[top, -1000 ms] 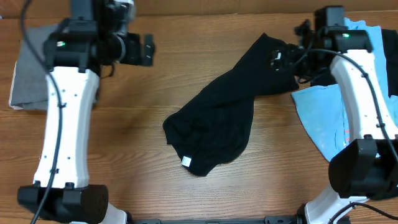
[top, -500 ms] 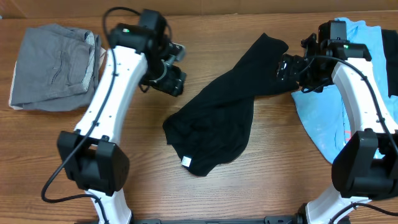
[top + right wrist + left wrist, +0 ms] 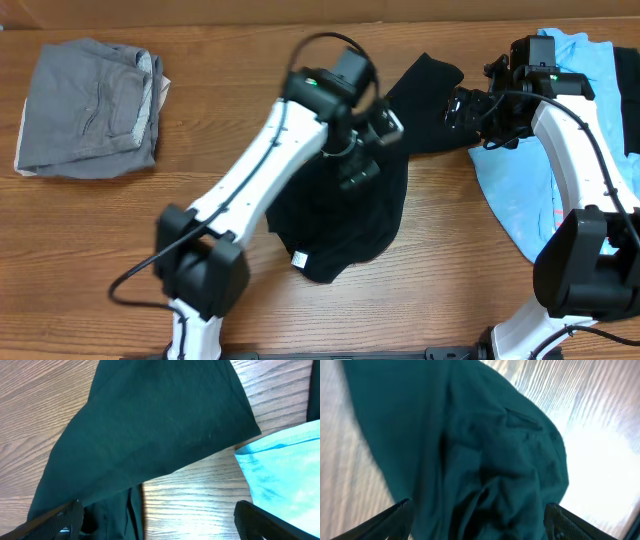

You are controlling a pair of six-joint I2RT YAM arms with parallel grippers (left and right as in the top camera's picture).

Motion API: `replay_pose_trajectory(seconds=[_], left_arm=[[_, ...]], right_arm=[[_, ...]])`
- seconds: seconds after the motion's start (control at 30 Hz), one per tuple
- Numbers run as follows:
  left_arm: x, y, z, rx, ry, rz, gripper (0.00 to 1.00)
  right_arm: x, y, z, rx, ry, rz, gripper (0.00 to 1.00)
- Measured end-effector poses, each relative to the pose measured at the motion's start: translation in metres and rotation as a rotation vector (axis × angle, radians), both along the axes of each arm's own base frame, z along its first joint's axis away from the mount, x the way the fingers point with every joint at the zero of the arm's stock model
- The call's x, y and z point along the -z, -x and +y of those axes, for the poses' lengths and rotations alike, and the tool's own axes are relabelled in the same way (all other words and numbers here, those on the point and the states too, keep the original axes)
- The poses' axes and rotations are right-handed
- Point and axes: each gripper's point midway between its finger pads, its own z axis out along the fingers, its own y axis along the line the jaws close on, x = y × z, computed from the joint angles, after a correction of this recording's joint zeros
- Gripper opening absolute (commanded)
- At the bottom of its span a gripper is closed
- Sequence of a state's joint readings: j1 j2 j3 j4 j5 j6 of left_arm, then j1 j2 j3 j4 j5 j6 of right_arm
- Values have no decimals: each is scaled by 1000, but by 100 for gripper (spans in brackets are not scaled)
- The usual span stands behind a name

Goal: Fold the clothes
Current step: 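Reach the left gripper to the black shirt's near edge and grasp it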

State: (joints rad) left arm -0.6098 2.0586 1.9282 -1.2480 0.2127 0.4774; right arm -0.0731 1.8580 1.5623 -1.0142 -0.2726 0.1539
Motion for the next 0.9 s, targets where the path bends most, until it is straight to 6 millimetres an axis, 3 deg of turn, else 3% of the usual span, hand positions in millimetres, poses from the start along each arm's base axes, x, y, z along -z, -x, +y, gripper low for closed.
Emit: replay_pose_trajectory(seconds=[0.17,0.33,0.47,0.67,0.77,0.8,0.83,0.9], left_arm=[[52,5,-8,47,-109,55,81],[87,-1,-6,52,-177,67,79],[98,-7,-1,39,-216,52,76],[99,-12,2,28,-239,29,70],[99,-13,4,18,-247,25,54],[99,-13,4,19,-249,24,29],[99,-13,4,20,-249,24,19],[99,-13,4,18,-250,25,10]], right_arm=[[0,0,-5,12,1,2,99],[0,0,-6,15,3,3,99],[0,0,-6,15,3,3,99],[0,-1,-7,15,3,-1,98],[0,-1,-7,16,3,-2,98],[0,-1,-7,16,3,-2,98],[0,-1,-7,15,3,-2,98],[0,-1,-7,15,3,-2,98]])
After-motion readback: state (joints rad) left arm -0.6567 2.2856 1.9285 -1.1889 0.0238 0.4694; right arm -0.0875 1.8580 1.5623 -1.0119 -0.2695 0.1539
